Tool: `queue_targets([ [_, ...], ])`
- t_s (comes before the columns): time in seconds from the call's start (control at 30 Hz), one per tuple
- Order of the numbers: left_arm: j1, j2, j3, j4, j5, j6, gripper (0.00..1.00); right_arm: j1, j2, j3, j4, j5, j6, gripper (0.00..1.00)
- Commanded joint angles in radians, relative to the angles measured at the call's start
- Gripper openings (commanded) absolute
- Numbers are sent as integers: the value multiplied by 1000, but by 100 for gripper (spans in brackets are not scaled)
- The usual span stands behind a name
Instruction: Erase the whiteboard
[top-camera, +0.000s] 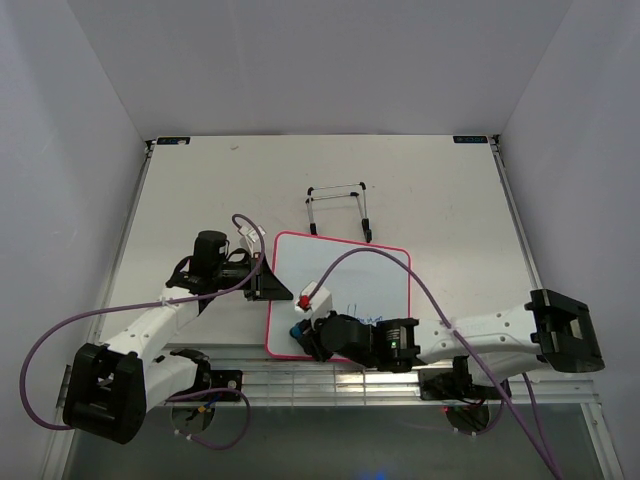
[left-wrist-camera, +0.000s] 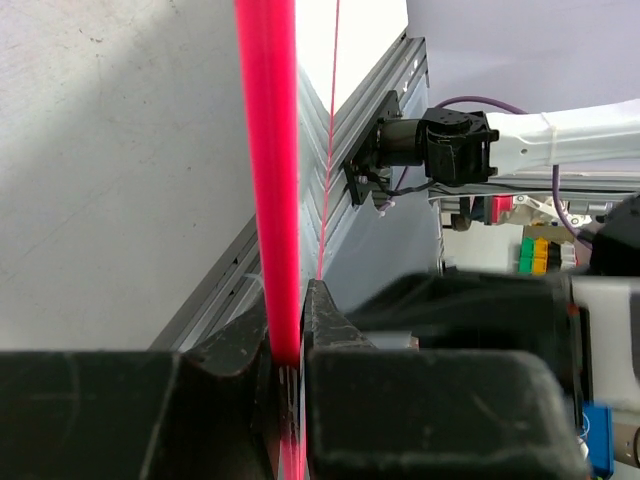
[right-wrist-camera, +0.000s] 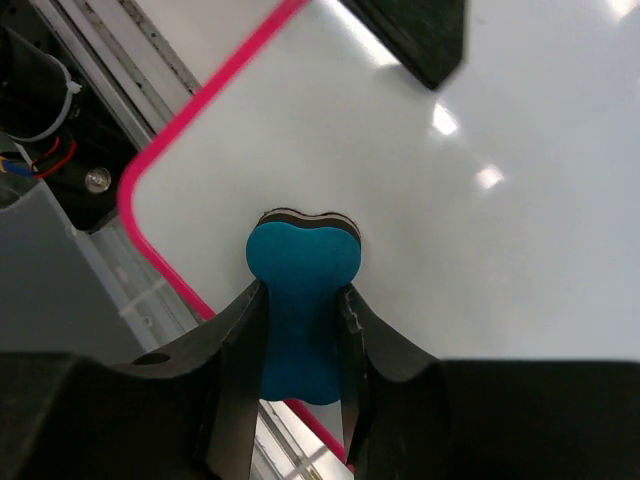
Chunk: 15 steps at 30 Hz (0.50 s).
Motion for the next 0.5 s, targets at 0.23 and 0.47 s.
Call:
queue_targets([
  [0.23, -2, -32, 16, 14, -83, 16, 0, -178, -336, -312, -293, 76, 148, 8],
  [0.47, -2, -42, 11, 3, -142, 4, 0, -149, -407, -347, -185, -15, 95, 8],
])
